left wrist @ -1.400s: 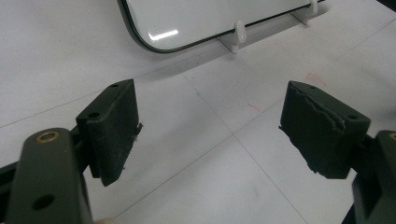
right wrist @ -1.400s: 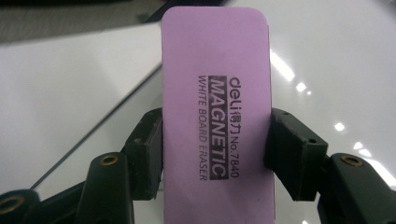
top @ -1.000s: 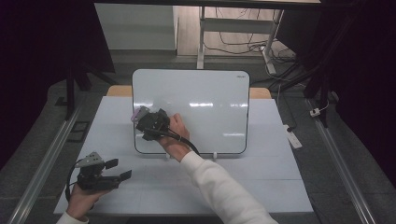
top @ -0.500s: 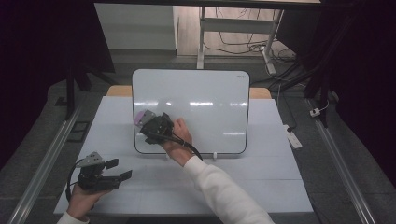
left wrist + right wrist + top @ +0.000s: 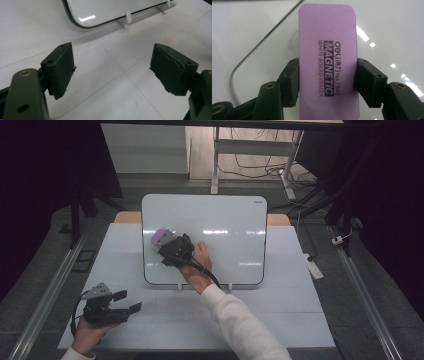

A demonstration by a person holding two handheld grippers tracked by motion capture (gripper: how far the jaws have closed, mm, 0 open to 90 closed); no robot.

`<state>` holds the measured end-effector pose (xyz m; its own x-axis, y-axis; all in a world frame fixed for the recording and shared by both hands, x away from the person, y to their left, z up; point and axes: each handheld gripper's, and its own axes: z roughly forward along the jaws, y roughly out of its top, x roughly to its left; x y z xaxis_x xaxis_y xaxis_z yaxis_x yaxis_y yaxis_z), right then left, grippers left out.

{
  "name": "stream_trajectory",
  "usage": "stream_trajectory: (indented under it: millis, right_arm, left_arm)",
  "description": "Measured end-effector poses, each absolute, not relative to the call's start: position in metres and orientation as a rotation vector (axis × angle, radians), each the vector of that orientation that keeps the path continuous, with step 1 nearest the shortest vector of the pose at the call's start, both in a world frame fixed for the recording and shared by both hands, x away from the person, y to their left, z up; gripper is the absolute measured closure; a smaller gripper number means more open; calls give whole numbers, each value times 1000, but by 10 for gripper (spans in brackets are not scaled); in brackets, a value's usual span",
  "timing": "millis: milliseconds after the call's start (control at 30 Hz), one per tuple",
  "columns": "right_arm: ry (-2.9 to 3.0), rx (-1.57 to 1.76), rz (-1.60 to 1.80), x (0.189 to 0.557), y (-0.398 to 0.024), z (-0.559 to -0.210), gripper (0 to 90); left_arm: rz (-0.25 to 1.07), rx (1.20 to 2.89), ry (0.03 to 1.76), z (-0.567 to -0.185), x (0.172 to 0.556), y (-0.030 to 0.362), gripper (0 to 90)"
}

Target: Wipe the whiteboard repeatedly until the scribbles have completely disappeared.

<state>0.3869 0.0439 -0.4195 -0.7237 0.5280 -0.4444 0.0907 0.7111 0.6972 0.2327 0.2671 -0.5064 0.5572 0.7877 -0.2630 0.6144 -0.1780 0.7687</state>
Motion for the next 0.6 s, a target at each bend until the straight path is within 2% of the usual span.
stream_trajectory:
  millis: [167, 433, 600]
  right_arm:
    - [2280, 476, 892, 388, 47, -418, 402]
    - [2413, 325, 829, 353, 69, -463, 402]
    - [2410, 345, 820, 354, 62, -460, 402]
  left_arm:
    - [242, 1883, 1145, -507, 233, 268, 199]
    - [238, 1884, 1144, -506, 233, 268, 199]
    - [237, 1885, 1142, -506, 233, 268, 199]
